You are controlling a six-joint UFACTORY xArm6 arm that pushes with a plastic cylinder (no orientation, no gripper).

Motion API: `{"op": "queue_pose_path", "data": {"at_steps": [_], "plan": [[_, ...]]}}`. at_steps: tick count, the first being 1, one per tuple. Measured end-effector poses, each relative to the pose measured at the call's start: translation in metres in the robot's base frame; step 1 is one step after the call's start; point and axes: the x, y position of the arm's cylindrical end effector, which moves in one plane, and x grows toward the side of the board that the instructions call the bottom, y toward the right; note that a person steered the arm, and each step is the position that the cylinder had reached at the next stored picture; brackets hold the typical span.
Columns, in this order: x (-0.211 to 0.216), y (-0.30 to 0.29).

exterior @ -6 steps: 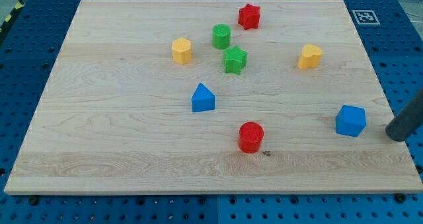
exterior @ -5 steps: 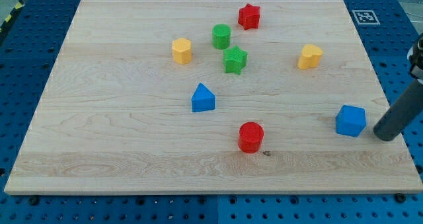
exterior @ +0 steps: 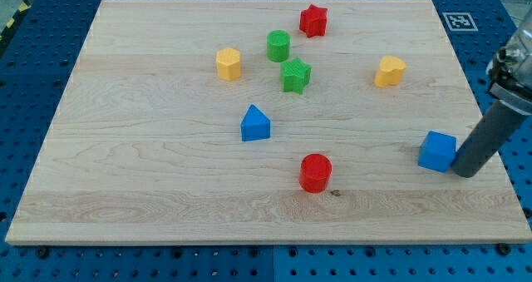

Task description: Move the blue cube to the top right of the blue triangle

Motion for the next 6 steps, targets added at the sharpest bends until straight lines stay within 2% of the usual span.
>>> {"op": "queue_pose_path", "data": {"at_steps": [3, 6], "plan": [[-0.004, -0.019], [-0.046, -0.032]]}}
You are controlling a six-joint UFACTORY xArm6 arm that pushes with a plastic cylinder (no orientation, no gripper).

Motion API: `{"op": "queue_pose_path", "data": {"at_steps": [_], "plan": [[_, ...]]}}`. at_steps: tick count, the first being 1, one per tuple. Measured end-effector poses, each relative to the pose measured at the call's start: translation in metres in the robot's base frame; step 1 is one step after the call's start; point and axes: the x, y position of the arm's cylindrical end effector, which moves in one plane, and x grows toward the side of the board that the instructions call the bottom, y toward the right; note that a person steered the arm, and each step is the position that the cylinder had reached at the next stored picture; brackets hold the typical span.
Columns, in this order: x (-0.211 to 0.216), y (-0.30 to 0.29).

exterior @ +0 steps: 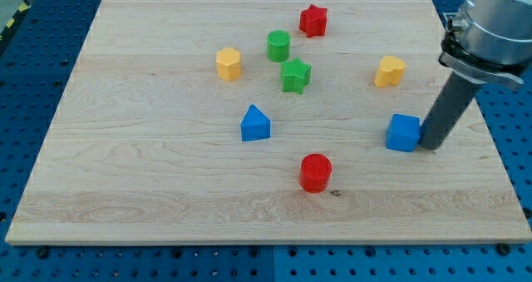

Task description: Move the blue cube to the top right of the blue triangle

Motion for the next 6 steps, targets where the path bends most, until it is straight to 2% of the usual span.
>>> {"op": "queue_pose_path", "data": {"at_steps": [1, 4, 6], "plan": [[-0.001, -0.038], [-0.001, -0.102], [-0.023, -0.142]]}}
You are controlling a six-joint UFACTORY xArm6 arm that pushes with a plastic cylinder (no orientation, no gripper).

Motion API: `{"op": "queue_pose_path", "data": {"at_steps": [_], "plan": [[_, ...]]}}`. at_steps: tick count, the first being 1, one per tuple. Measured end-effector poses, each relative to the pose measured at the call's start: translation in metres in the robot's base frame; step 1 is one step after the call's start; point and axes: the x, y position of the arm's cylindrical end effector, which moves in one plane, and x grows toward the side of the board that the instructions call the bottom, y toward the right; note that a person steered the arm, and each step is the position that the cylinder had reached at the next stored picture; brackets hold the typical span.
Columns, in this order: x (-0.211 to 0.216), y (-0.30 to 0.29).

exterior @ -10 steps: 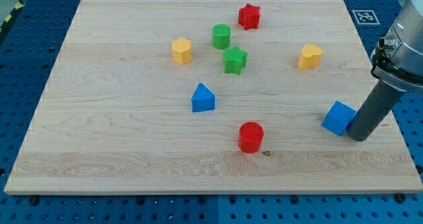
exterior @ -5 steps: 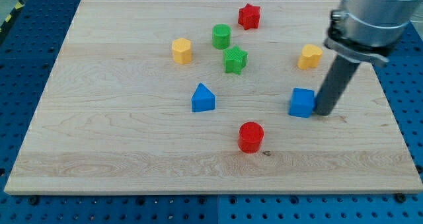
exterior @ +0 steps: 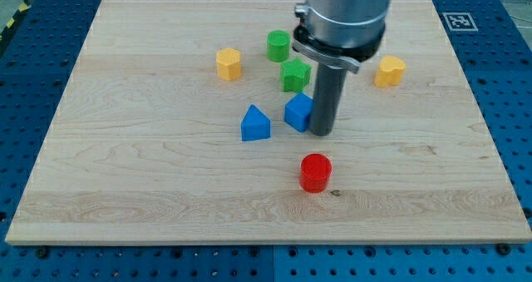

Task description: Move the blue cube to the top right of the blue triangle

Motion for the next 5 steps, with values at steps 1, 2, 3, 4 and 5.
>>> {"op": "queue_pose_path", "data": {"at_steps": [1, 2, 3, 4, 5], "plan": [[-0.007, -0.017], [-0.011, -0.029], [-0.012, -0.029], [-0.012, -0.035], [-0.012, -0.047]]}}
